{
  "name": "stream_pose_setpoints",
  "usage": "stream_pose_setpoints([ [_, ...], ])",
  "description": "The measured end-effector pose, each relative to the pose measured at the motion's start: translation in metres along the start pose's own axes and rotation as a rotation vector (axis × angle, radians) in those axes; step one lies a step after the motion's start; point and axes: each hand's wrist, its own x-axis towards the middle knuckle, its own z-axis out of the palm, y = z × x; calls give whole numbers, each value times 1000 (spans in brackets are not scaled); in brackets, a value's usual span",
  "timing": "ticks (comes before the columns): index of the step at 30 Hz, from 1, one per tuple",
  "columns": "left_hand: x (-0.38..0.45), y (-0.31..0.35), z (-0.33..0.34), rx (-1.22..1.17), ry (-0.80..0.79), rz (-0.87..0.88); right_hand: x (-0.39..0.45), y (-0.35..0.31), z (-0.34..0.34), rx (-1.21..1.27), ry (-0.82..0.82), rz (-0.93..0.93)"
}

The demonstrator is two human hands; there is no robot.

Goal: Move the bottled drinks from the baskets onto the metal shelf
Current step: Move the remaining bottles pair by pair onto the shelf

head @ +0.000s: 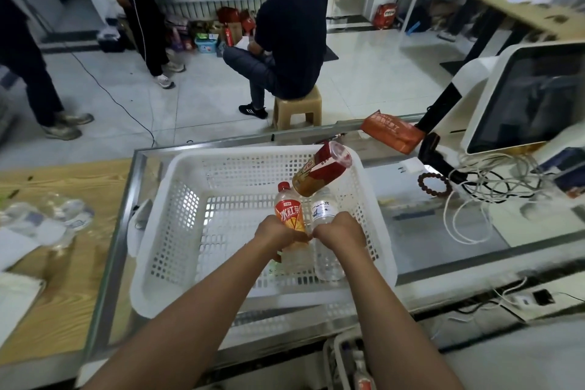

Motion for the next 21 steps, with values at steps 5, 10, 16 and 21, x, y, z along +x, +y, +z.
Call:
stream_pose_setpoints([
  [5,0,-4,-6,34,1,54,-20,7,-5,119,20,76],
  [10,-11,-6,-25,114,-4,226,-58,-3,-15,338,194,141],
  [16,-45,-1,-60,202,-47,502,-120,-21,-18,529,417,100],
  [21,-72,-9,-78,206,-103,741,-172,-26,-13,661,600,74],
])
